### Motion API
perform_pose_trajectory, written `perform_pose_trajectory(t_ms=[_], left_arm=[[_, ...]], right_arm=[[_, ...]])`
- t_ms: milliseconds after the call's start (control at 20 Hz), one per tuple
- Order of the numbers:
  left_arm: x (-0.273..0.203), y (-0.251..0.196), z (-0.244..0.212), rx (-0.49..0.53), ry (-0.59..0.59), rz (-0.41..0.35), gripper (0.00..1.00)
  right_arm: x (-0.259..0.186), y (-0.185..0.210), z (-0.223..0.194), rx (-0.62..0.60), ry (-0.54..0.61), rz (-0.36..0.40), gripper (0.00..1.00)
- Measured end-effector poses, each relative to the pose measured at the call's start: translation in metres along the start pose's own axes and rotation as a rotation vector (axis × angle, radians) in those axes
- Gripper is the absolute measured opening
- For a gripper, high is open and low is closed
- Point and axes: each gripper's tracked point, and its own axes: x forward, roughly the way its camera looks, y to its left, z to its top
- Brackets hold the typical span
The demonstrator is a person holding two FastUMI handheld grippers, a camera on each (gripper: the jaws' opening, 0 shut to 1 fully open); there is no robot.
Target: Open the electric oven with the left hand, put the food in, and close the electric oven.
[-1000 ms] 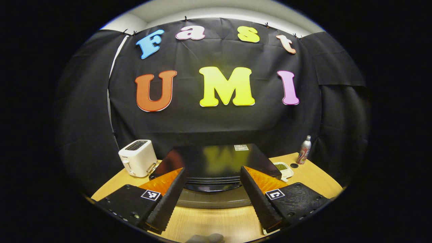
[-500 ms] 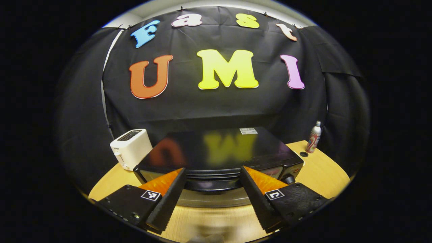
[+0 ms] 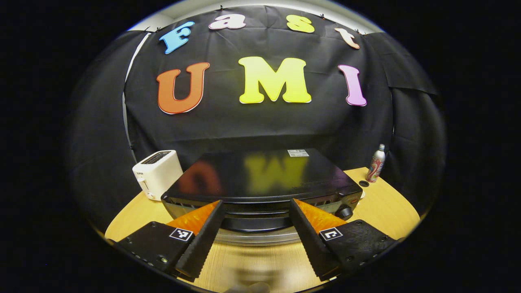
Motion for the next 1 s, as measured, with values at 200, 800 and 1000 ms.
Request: perform_pose_trajectory(t_ms=[200,800,1000], left_arm=[[-0.021,0.000,-0.014,-0.002,0.005,0.003,0.96],[-0.082,-0.005,-0.100,-0.021,0.139,-0.025,0.98],[-0.086,-0.007,-0.117,-0.028,0.171,-0.025,0.97]], right_arm=[[-0.002,0.002,-0.004,0.011,-0.001,0.015,0.97],[-0.007,0.024,-0.012,-0.005,0.010,0.065,0.97],[-0.007,0.028,-0.021,-0.011,0.028,0.072,0.97]])
